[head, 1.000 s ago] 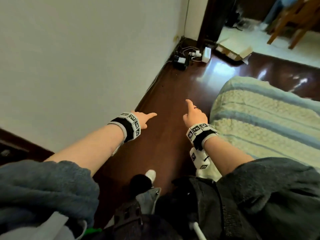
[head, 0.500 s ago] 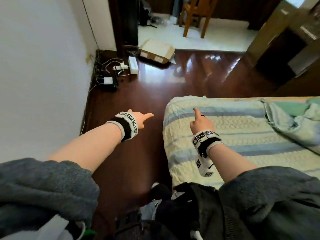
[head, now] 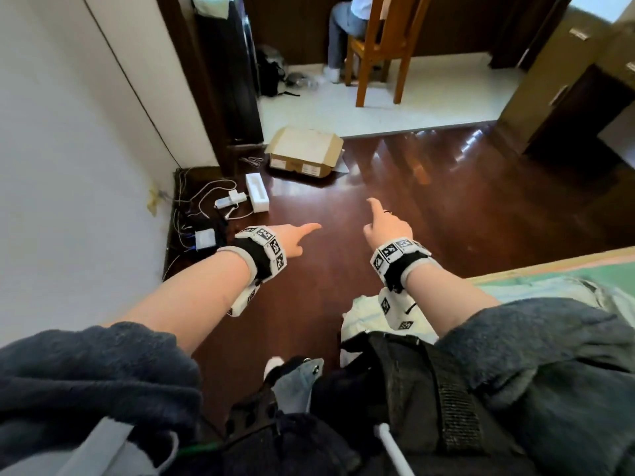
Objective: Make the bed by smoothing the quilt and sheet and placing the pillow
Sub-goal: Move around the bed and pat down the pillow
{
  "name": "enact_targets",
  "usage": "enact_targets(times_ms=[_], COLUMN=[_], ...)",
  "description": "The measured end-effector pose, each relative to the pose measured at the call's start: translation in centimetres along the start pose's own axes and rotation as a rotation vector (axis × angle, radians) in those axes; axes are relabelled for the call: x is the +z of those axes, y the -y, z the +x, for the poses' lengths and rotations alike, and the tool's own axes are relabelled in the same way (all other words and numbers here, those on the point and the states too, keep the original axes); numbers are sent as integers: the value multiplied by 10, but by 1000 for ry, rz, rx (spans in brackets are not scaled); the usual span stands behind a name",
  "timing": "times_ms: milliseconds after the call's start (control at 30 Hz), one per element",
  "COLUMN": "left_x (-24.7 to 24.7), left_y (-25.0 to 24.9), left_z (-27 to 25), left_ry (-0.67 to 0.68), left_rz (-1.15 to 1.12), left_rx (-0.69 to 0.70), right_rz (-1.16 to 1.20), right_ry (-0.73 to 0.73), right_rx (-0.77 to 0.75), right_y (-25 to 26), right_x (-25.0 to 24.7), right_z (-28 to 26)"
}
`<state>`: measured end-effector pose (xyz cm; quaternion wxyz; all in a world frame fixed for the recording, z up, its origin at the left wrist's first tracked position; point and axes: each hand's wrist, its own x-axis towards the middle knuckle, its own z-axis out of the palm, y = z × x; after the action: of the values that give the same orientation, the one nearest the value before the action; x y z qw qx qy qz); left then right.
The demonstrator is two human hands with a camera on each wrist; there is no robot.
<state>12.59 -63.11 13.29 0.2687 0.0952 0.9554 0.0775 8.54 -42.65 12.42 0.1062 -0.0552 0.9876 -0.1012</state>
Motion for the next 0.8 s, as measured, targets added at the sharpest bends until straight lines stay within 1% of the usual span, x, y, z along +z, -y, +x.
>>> enact_targets(times_ms=[100, 200, 233, 267, 300, 367, 400, 467, 500, 600, 667, 700, 800], left_x=[-47, -91, -105, -114, -136, -169, -184, -210, -222, -242, -253, -261, -284], left_y=[37, 65, 68, 73, 76, 71, 60, 31, 13, -50, -96, -118, -181], left_z=[76, 159, 178, 196, 228, 271, 301, 360, 387, 460, 496, 513, 570], left_ry=[13, -6, 28, 48, 63, 94, 110, 90, 93, 131, 160, 169, 152], left_rz=[26, 114, 126, 153, 218, 265, 275, 319, 351, 418, 425, 424, 463], left_rx=[5, 57, 85, 108, 134, 182, 240, 337, 369, 543, 618, 628, 717], right_rz=[-28, 36, 67, 95, 135, 176, 179, 177, 190, 238, 257, 270, 320], right_ry=[17, 36, 57, 44, 7, -38, -40, -48, -51, -69, -49, -42, -95], right_rx=[53, 257, 322, 367, 407, 431, 474, 536, 561, 632, 685, 708, 810], right_y=[-3, -27, -33, -40, -45, -59, -70, -95, -108, -152, -185, -204, -266], right_x=[-1, -2, -7, -8, -16, -30, -36, -45, -52, -59, -66, -73, -100], right_z=[86, 161, 176, 188, 216, 242, 251, 278, 293, 330, 354, 367, 402])
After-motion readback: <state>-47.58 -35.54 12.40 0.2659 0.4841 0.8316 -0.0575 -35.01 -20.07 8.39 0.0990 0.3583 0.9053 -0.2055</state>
